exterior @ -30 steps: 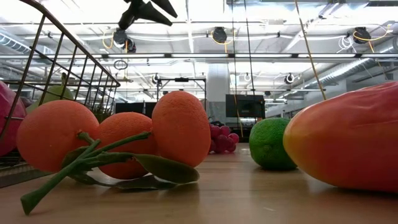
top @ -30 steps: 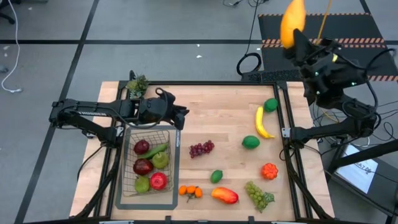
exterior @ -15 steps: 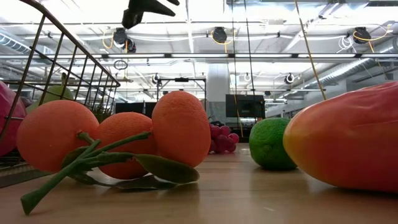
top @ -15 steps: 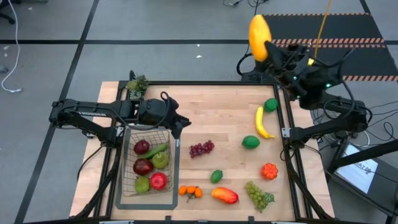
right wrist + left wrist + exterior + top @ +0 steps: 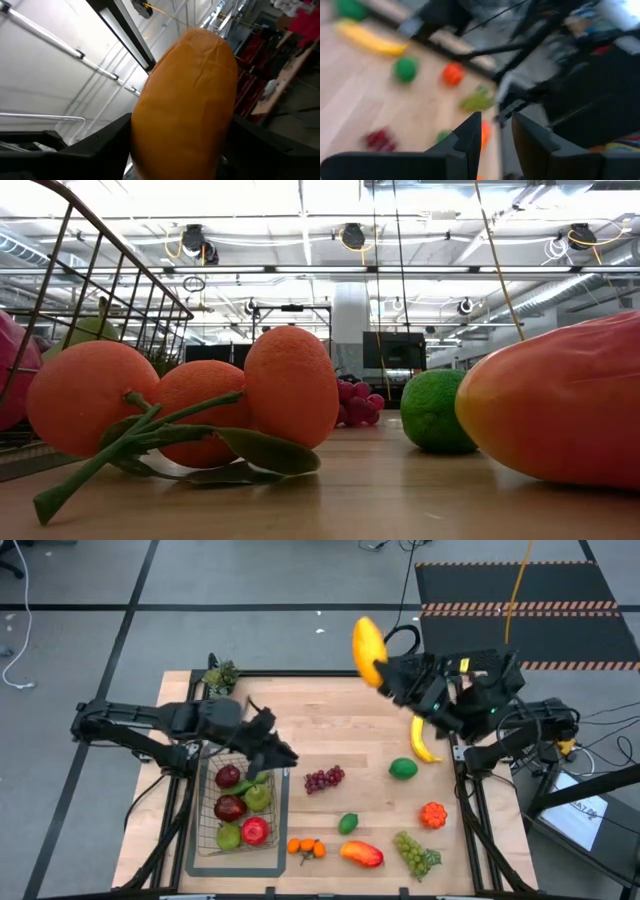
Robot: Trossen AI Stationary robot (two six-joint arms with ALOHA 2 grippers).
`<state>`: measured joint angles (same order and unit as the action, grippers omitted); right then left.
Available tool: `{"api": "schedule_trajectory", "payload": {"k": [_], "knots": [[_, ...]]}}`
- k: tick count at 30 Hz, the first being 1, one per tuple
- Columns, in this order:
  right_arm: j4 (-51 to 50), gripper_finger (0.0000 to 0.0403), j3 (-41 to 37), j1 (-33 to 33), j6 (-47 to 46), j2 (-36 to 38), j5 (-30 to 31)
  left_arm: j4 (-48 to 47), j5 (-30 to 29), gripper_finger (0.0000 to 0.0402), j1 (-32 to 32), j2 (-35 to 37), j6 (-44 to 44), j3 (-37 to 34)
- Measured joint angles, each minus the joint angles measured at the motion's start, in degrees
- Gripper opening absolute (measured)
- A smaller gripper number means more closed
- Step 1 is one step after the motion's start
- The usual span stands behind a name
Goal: Build produce basket
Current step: Put the yellow mango into the wire basket
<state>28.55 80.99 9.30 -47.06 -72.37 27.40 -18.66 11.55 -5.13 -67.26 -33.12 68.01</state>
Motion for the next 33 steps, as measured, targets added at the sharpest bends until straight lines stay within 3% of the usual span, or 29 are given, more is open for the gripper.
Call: {"api": "schedule_trajectory", "payload": {"k": [4, 9, 19, 25, 33], "knots": [[0.0, 0.0278, 0.0, 4.6, 1.6, -2.4, 5.3, 4.0, 0.7, 0.0138, -1.1, 3.1, -3.0, 0.0], [0.4, 0.0278, 0.0, 8.6, 4.6, -5.0, 10.5, 11.5, 0.8, 0.0215, -1.3, 5.6, -9.7, 0.0], [2.2, 0.0278, 0.0, 10.3, 10.2, -8.7, 11.5, 35.3, -0.1, 0.0341, 2.3, 6.1, -26.0, 0.0], [3.9, 0.0278, 0.0, 10.1, 13.9, -9.2, 8.3, 38.9, -2.5, 0.0377, 5.1, 4.2, -28.1, 0.0], [3.6, 0.0278, 0.0, 7.4, 16.1, -7.9, 4.2, 42.1, -9.0, 0.0381, 7.3, -2.4, -24.3, 0.0]]}}
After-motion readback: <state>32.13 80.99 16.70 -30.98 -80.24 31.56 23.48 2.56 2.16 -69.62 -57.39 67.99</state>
